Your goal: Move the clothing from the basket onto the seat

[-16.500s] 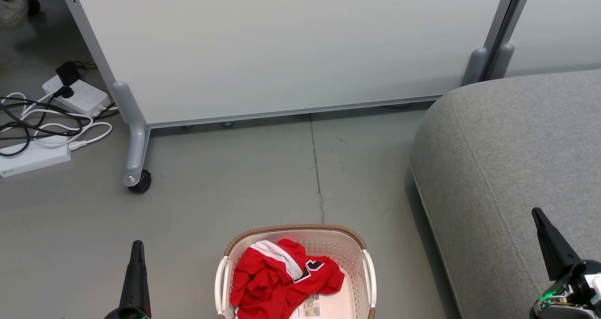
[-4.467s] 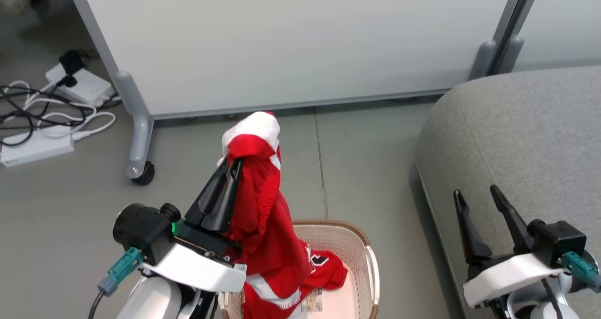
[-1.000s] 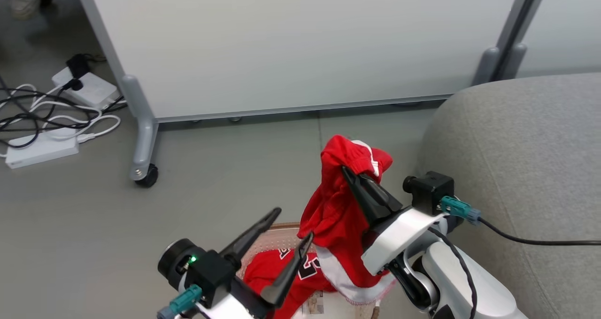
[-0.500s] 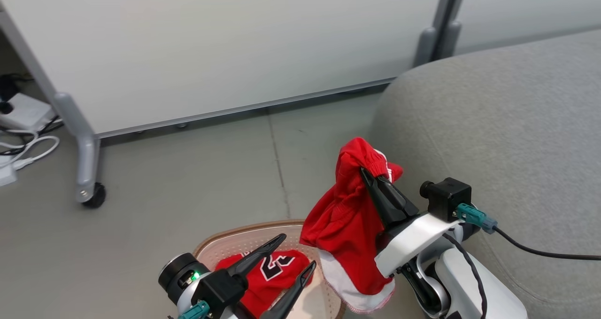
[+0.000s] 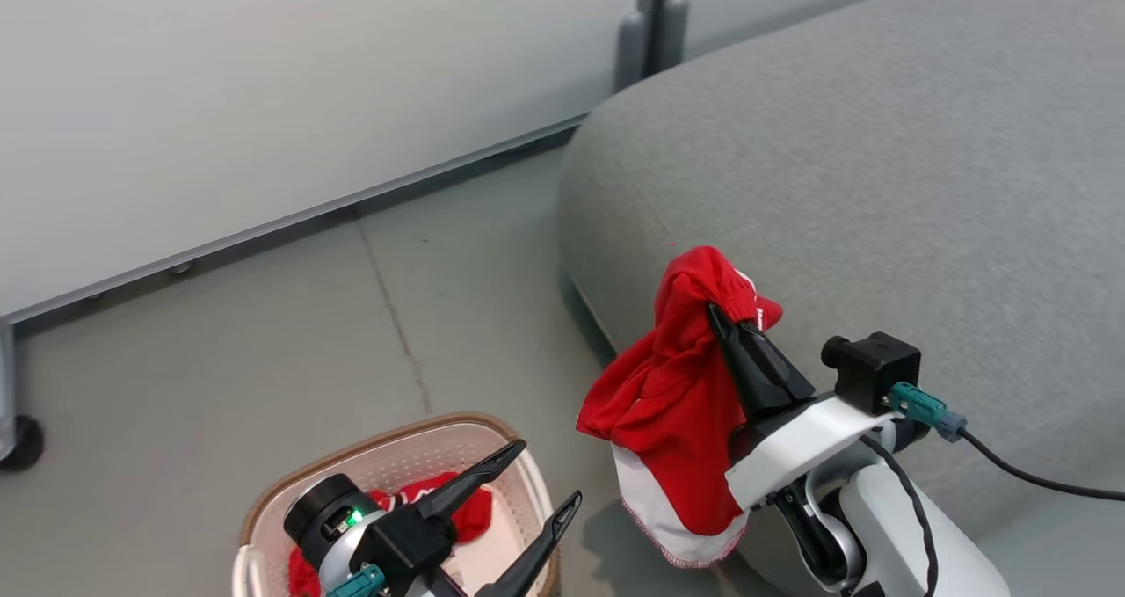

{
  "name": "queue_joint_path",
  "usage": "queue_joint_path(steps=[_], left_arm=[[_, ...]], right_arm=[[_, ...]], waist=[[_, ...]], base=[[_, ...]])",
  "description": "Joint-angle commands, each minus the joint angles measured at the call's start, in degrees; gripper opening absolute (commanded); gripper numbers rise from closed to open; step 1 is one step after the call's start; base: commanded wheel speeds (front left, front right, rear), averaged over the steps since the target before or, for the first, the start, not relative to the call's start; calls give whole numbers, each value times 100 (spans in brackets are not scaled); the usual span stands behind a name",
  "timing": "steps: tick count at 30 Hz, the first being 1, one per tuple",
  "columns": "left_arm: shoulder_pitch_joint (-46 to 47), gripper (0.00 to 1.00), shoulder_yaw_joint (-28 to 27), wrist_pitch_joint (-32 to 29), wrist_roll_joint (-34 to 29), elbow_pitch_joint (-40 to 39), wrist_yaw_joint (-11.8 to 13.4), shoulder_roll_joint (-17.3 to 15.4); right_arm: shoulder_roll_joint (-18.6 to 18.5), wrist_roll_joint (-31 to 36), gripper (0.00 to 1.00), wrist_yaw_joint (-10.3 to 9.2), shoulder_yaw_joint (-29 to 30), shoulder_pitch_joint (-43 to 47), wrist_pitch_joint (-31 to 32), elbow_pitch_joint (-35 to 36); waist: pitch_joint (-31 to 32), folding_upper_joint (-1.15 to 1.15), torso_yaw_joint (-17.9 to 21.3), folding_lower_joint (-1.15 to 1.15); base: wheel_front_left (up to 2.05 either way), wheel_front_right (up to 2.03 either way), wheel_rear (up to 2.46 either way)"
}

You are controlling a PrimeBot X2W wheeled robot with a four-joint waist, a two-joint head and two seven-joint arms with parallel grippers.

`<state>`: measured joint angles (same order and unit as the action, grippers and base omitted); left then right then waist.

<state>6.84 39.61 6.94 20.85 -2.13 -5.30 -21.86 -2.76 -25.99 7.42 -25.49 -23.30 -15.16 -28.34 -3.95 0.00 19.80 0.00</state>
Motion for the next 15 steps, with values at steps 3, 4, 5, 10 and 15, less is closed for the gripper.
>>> queue_joint_path(steps=[3, 4, 5, 10, 15], left_arm=[[43, 100, -1, -54, 2, -60, 41, -76], [62, 100, 2, -67, -7, -68, 39, -95], [81, 100, 10, -63, -7, -81, 38, -104], [204, 100, 15, -94, -30, -157, 26, -145], [314, 100, 35, -112, -29, -236, -9, -177]], right_arm=[[-23, 51, 0, 13, 158, 68, -15, 89], [-24, 74, 0, 13, 203, 74, -16, 109], [-24, 72, 0, 13, 244, 84, -15, 127], [-25, 79, 0, 13, 458, 81, -16, 250], [-26, 164, 0, 13, 804, -142, -15, 350]], waist=[[-148, 0, 386, 0], [-175, 0, 433, 0], [-202, 0, 475, 0], [-334, 0, 608, 0], [-468, 0, 639, 0]], base=[[0, 0, 0], [0, 0, 0], [0, 0, 0], [0, 0, 0], [0, 0, 0]])
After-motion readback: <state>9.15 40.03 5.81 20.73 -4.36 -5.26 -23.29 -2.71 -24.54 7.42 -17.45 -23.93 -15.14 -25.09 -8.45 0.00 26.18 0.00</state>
